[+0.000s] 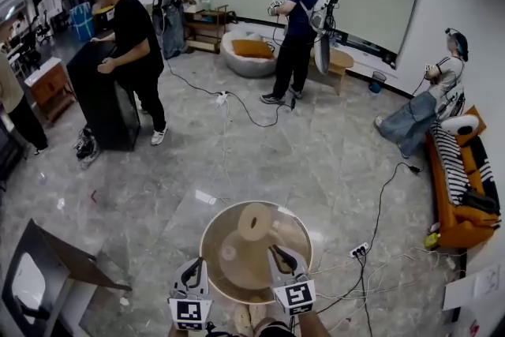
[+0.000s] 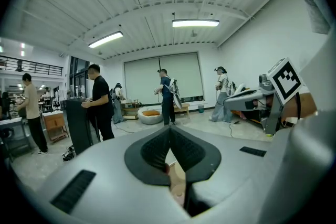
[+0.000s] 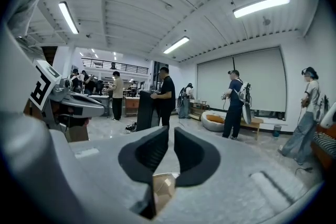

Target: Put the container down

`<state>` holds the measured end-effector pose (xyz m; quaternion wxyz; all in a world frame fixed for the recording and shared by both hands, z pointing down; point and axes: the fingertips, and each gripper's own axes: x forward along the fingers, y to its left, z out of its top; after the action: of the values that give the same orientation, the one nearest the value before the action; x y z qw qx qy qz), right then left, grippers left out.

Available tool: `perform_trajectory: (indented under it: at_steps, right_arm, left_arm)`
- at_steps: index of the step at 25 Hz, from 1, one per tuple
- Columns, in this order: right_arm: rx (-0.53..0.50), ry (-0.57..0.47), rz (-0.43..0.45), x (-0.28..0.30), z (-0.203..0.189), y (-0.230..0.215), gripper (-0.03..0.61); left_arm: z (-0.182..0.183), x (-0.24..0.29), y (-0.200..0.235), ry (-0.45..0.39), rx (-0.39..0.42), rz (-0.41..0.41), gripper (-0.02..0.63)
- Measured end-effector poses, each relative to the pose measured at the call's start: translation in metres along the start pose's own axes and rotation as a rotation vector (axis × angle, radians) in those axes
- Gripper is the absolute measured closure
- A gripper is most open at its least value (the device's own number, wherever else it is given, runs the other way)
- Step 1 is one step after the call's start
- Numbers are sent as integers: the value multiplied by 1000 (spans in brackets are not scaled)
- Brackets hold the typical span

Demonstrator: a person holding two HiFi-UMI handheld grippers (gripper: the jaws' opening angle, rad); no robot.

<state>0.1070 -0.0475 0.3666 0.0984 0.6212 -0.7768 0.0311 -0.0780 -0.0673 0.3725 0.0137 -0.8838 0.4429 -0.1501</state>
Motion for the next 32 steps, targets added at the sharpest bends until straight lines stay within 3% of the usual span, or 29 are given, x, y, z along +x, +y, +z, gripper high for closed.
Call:
perform_trajectory:
  at_steps: [10, 15, 32]
  right_arm:
    - [-19, -28, -64, -73, 8, -1, 563]
    - [-27, -24, -44, -92, 9, 9, 577]
    - [-44, -70, -24, -94, 17, 31, 578]
  left_arm:
    - [8, -51, -15, -19, 5, -1, 595]
    - [14, -65, -22, -25, -3, 7, 595]
    - [4, -79, -20, -30, -14, 10, 595]
